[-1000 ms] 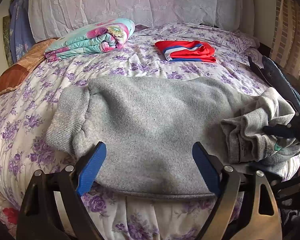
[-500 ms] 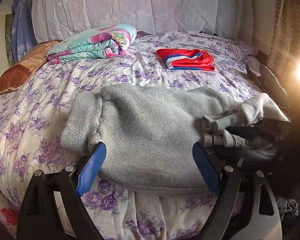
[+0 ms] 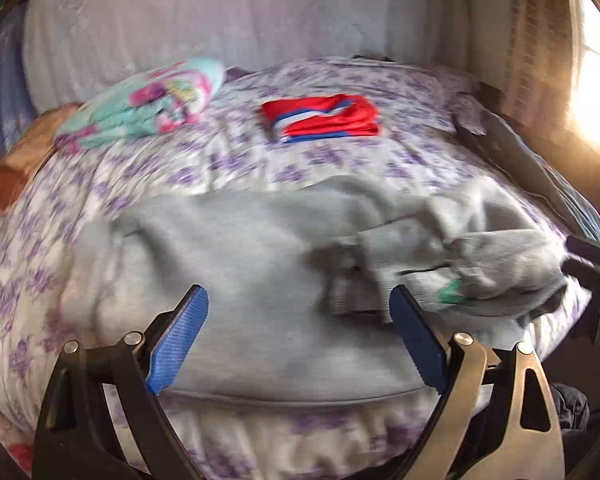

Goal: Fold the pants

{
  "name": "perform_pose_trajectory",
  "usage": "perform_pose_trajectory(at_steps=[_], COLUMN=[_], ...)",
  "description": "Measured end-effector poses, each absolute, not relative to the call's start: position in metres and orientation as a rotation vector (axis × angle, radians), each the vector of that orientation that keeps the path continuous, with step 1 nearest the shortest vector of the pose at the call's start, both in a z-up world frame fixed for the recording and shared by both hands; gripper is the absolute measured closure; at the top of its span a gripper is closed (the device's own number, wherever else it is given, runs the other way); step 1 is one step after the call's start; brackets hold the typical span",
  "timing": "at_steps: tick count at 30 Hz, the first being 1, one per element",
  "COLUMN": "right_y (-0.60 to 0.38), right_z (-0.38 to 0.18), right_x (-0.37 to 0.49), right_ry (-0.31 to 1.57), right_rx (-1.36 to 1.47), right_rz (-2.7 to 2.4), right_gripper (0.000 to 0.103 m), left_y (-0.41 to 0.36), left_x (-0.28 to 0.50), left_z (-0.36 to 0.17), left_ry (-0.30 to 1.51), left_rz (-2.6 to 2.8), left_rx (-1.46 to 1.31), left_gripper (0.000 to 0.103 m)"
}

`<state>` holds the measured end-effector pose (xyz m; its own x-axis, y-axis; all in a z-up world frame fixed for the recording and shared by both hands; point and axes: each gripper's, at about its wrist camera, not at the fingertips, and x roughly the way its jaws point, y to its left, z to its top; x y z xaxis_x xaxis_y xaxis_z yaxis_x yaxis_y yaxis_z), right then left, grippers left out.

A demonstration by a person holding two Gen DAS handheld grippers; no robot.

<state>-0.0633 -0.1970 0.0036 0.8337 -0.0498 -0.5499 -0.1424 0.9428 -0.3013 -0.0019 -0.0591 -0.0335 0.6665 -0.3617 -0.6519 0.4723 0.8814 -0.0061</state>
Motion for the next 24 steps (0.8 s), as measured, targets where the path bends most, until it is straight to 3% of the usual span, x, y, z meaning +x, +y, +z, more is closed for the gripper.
perform_pose_trajectory(at_steps=[4, 7, 8, 10, 12, 14, 16, 19, 21, 22, 23, 24], right_y=[-0.227, -0.207, -0.201, -0.203, -0.213, -0.218, -0.228, -0.246, -0.246, -0.242, -0.241, -0.241], right_z=[-0.007, -0.061, -0.067, -0.059, -0.041, -0.011, 0.000, -0.053, -0.064, -0.056, -0.044, -0.035], right_x=[-0.042, -0.010, -0.008, -0.006, -0.010, -0.020, -0.007, 0.046, 0.046, 0.039, 0.027, 0.015], right_ry=[0.639, 0.815, 0.793, 0.789, 0.749, 0.644, 0.601, 0.851, 0.815, 0.782, 0.701, 0.625], right_rx=[-0.156, -0.140, -0.159, -0.113, -0.057, -0.053, 0.007, 0.082, 0.077, 0.067, 0.102, 0.133], right_rz=[0.065, 0.173, 0.161, 0.172, 0.186, 0.171, 0.168, 0.095, 0.072, 0.059, 0.059, 0.090], right_gripper=[0.088, 0.094, 0.095, 0.096, 0.097, 0.096, 0.087, 0.083, 0.084, 0.079, 0.062, 0.032], left_y=[-0.089, -0.112, -0.119, -0.113, -0.100, -0.103, -0.109, -0.105, -0.093, -0.084, -0.073, -0.054], left_x=[-0.007, 0.007, 0.020, 0.040, 0.049, 0.046, 0.044, 0.048, 0.041, 0.034, 0.024, 0.011], left_z=[-0.035, -0.052, -0.068, -0.087, -0.088, -0.086, -0.089, -0.089, -0.077, -0.067, -0.056, -0.042], left_ry=[0.694, 0.710, 0.733, 0.802, 0.840, 0.805, 0.774, 0.787, 0.769, 0.729, 0.691, 0.656], left_rz=[-0.530, -0.508, -0.452, -0.444, -0.461, -0.439, -0.421, -0.428, -0.446, -0.433, -0.433, -0.449], left_rx=[0.199, 0.231, 0.266, 0.217, 0.141, 0.182, 0.204, 0.163, 0.128, 0.130, 0.119, 0.071], left_gripper=[0.014, 0.014, 0.012, 0.004, 0.004, 0.004, 0.004, 0.004, 0.005, 0.006, 0.006, 0.006])
